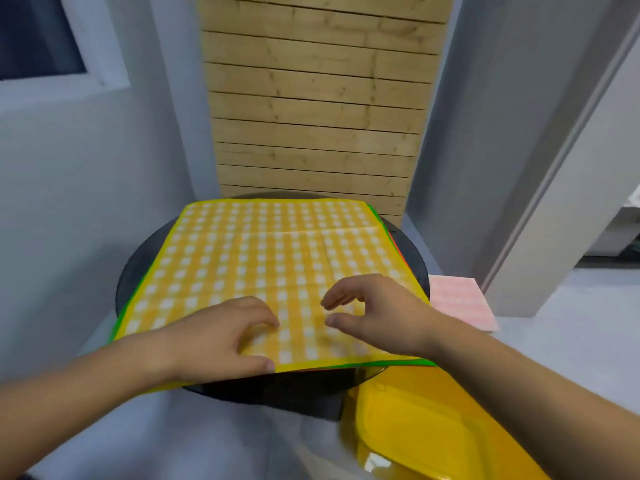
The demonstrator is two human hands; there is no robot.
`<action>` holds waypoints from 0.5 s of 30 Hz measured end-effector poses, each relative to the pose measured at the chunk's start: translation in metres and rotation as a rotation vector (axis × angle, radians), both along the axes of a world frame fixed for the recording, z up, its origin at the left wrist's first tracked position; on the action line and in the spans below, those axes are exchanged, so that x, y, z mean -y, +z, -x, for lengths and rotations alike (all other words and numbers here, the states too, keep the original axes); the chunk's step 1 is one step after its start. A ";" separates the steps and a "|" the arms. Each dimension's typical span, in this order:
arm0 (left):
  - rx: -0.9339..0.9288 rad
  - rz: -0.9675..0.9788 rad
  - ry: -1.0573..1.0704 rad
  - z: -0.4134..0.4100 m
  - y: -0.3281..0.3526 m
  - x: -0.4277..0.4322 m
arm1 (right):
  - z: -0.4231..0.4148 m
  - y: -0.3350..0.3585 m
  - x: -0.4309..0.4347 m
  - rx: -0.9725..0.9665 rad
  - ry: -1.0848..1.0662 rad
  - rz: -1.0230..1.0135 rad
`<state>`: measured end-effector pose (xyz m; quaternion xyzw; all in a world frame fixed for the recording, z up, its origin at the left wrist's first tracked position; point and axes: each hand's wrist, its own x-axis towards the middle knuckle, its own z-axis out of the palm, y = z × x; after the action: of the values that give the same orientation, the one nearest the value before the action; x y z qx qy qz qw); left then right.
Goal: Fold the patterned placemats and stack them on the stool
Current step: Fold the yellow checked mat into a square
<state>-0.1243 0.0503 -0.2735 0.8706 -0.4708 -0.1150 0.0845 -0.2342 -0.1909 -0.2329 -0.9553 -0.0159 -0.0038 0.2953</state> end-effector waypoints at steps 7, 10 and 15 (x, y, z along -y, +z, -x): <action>0.006 0.036 -0.015 0.000 -0.017 -0.014 | -0.014 -0.044 -0.020 -0.043 0.140 0.091; -0.026 0.050 -0.008 0.000 -0.020 -0.017 | -0.015 -0.054 -0.017 -0.068 0.203 0.155; -0.057 0.079 0.006 0.001 -0.021 -0.018 | -0.017 -0.061 -0.014 -0.034 0.196 0.119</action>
<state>-0.1253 0.0684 -0.2945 0.8645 -0.4697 -0.1207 0.1325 -0.2175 -0.1767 -0.2941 -0.9649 -0.1045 0.0421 0.2372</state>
